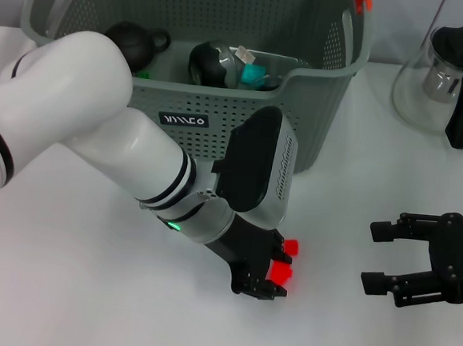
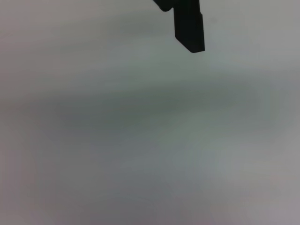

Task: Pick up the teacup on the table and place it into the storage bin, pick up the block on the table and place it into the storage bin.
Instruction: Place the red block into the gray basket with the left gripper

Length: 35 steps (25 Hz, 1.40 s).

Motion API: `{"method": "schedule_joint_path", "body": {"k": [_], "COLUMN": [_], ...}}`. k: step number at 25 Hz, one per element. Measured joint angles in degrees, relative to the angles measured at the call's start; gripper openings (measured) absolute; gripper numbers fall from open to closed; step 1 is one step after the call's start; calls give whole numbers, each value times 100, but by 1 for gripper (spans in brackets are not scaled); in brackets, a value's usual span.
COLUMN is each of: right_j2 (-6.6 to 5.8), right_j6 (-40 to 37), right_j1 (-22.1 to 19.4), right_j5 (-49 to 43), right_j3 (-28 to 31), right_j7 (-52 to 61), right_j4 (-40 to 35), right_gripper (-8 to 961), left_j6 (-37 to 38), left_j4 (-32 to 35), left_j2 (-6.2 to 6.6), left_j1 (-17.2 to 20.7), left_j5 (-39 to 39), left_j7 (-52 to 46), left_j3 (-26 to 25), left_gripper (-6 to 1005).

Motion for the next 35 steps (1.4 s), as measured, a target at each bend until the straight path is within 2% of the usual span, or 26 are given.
{"method": "schedule_joint_path", "body": {"k": [4,8,13,15,17,20,21,23,28,33,35], "right_j2": [0,-24,-41,-43,-44,-45,-45,-44,-44,-44,-44], "right_j6": [-4,-14,-13,-13,-17,-21,-21,-22,-22,-21,-21], "right_j1": [2,-2,-14,-16,-7,9,18,24,29,30,26], "right_j5": [0,1,6,3,0,-1,0,-1,-1,0,0], "right_j3": [0,0,0,0,-1,-6,-13,-22,-17,0,0], "right_j7": [0,0,-10,-30,-43,-41,-41,-41,-34,-22,-18], "right_j4": [0,0,0,0,0,0,0,0,0,0,0], "right_gripper": [942,942,942,942,942,942,942,942,942,942,942], "left_j6": [284,1406,3220,3602,3677,3264,3080,2321,1066,293,81], "left_j4": [142,803,1780,2024,2164,2163,2134,2034,1565,784,582], "left_j2": [27,51,67,76,75,87,91,101,147,415,472], "left_j1": [-5,169,577,642,663,606,591,572,488,221,159], "left_j5": [2,-20,-653,-979,-1306,-1523,-1525,-1507,-1458,-1437,-1436], "left_j7": [-141,-291,-25,-26,-165,-472,-545,-722,-790,-903,-909], "left_j3": [-74,-661,-2286,-3048,-3863,-4561,-4642,-4701,-4669,-4678,-4684], "left_gripper": [435,417,442,452,462,477,482,492,518,543,553]}}
